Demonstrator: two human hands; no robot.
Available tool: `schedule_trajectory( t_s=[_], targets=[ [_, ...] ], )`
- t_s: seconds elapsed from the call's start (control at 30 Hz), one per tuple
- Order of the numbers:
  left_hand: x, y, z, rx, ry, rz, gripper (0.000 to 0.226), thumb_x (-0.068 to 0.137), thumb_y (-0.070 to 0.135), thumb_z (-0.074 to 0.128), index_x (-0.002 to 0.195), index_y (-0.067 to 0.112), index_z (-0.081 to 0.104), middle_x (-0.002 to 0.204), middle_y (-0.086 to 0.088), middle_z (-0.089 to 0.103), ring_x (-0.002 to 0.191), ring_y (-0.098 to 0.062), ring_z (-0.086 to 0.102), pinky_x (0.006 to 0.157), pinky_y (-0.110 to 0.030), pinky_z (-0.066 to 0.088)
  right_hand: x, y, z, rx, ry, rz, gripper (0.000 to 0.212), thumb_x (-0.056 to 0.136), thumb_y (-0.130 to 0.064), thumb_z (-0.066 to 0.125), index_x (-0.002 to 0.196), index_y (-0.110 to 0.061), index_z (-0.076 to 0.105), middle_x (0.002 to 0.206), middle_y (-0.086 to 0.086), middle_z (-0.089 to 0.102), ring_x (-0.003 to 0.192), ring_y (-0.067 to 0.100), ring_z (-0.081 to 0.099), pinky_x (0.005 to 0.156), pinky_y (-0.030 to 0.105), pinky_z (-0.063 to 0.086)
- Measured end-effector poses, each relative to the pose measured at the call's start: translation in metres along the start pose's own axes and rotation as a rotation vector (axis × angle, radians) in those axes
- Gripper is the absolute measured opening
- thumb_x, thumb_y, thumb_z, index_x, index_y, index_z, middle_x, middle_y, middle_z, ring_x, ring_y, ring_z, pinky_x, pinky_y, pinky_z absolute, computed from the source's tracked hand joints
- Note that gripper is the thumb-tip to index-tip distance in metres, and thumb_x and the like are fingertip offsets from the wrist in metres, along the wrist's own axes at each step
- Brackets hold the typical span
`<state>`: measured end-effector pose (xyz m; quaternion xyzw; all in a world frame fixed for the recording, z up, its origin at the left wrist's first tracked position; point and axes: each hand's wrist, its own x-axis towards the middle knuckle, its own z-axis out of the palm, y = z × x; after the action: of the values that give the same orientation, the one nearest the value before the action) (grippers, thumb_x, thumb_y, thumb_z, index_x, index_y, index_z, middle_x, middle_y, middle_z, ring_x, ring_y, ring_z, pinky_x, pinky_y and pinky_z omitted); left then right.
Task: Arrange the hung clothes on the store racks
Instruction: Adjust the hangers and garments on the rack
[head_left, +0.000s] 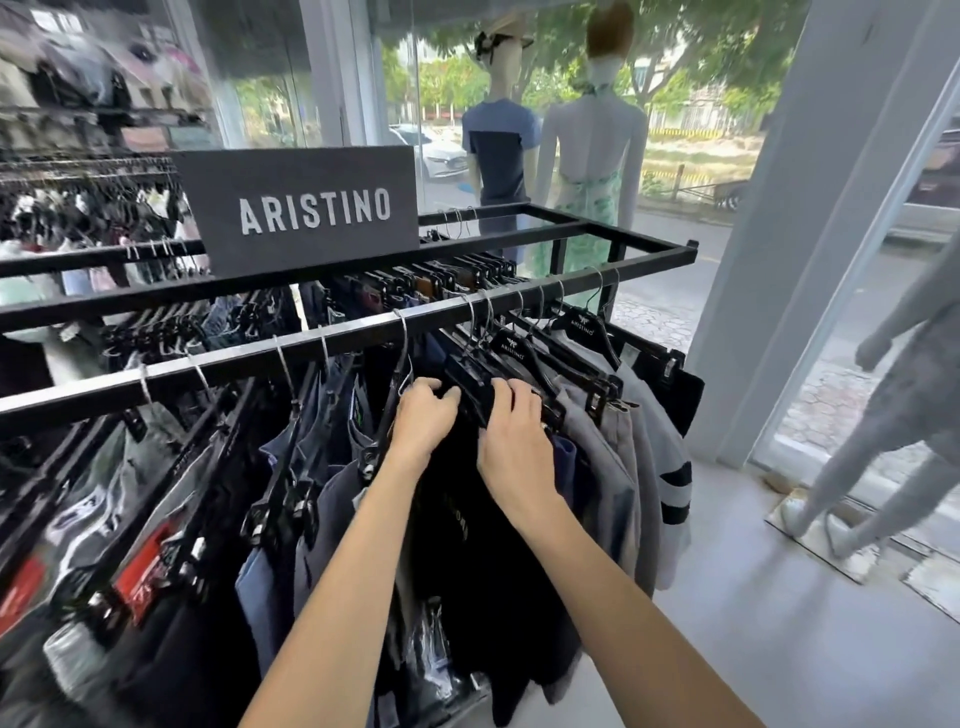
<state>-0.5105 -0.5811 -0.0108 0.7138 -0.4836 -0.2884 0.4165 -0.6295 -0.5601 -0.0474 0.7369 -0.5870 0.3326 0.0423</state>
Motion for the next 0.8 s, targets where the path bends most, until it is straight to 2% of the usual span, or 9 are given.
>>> schedule_trajectory(
  t_s=[0.1,0.17,0.23,0.3,0.4,0.53,0.67,0.73,0.8],
  targets=[
    [0.001,0.004,0.018,-0.205,-0.127,-0.066,0.036,0.095,0.035,0.057,0.121,0.010,0.062,0.114,-0.006,0.067,0.103,-0.025,0.062,0.092,-0.037,0.049,0.007,-0.002,-0.003,-0.105,0.009,0.028,0.043,0.084,-0.009,0.065,0.126,-0.009,0.053,0.122,0.011,0.051,0.113,0.031,0.048,0.077,0.037,0.056],
    [0.000,0.008,0.026,-0.400,-0.206,-0.139,0.029,0.096,0.030,0.060,0.109,0.005,0.065,0.097,-0.009,0.068,0.087,-0.023,0.065,0.084,-0.038,0.055,0.002,0.000,0.000,-0.156,-0.045,0.032,0.037,0.088,-0.008,0.056,0.125,-0.008,0.053,0.120,0.012,0.056,0.113,0.031,0.050,0.080,0.037,0.055],
    [0.003,0.009,0.026,-0.515,-0.196,-0.216,0.029,0.092,0.029,0.066,0.104,0.003,0.063,0.093,-0.011,0.068,0.080,-0.021,0.067,0.076,-0.034,0.058,-0.006,0.004,0.004,-0.154,-0.132,0.022,0.041,0.092,-0.010,0.050,0.133,-0.009,0.047,0.124,0.011,0.057,0.117,0.029,0.051,0.086,0.037,0.051],
    [0.006,0.007,0.022,-0.587,-0.221,-0.279,0.040,0.088,0.035,0.070,0.111,0.004,0.060,0.097,-0.013,0.068,0.079,-0.020,0.068,0.067,-0.030,0.057,-0.006,0.010,0.000,-0.065,-0.209,0.014,0.045,0.093,-0.012,0.052,0.137,-0.012,0.044,0.130,0.007,0.054,0.122,0.026,0.050,0.091,0.038,0.048],
    [0.005,0.006,0.015,-0.650,-0.272,-0.305,0.048,0.088,0.047,0.066,0.113,0.007,0.060,0.095,-0.010,0.069,0.081,-0.018,0.066,0.068,-0.027,0.052,0.001,0.013,-0.020,0.077,-0.250,0.029,0.044,0.093,-0.014,0.055,0.136,-0.016,0.047,0.133,0.005,0.053,0.123,0.027,0.053,0.095,0.041,0.046],
    [-0.009,0.022,0.020,-0.771,-0.280,-0.251,0.053,0.086,0.050,0.067,0.114,0.005,0.061,0.098,-0.013,0.070,0.081,-0.019,0.064,0.073,-0.029,0.054,0.006,0.019,-0.055,0.144,-0.222,0.102,0.038,0.090,-0.013,0.050,0.127,-0.019,0.048,0.126,0.005,0.059,0.111,0.032,0.059,0.085,0.041,0.047],
    [-0.039,0.058,0.050,-0.830,-0.273,-0.098,0.053,0.083,0.049,0.071,0.109,0.003,0.066,0.089,-0.015,0.072,0.074,-0.022,0.068,0.076,-0.033,0.056,0.027,0.048,-0.106,0.135,-0.211,0.235,0.033,0.087,-0.020,0.050,0.120,-0.025,0.053,0.109,0.000,0.064,0.100,0.023,0.060,0.082,0.035,0.047],
    [-0.054,0.082,0.073,-0.839,-0.291,-0.047,0.048,0.085,0.046,0.070,0.105,0.002,0.065,0.085,-0.015,0.074,0.074,-0.025,0.072,0.073,-0.031,0.058,0.035,0.076,-0.130,0.090,-0.218,0.290,0.041,0.086,-0.018,0.046,0.124,-0.027,0.060,0.115,0.004,0.065,0.106,0.027,0.058,0.087,0.037,0.045],
    [-0.067,0.106,0.098,-0.825,-0.341,-0.017,0.045,0.087,0.045,0.069,0.103,0.003,0.063,0.087,-0.016,0.075,0.079,-0.026,0.074,0.071,-0.029,0.059,0.039,0.108,-0.152,0.071,-0.234,0.349,0.040,0.088,-0.015,0.044,0.121,-0.023,0.064,0.115,0.007,0.065,0.109,0.031,0.058,0.086,0.038,0.045]
  ],
)
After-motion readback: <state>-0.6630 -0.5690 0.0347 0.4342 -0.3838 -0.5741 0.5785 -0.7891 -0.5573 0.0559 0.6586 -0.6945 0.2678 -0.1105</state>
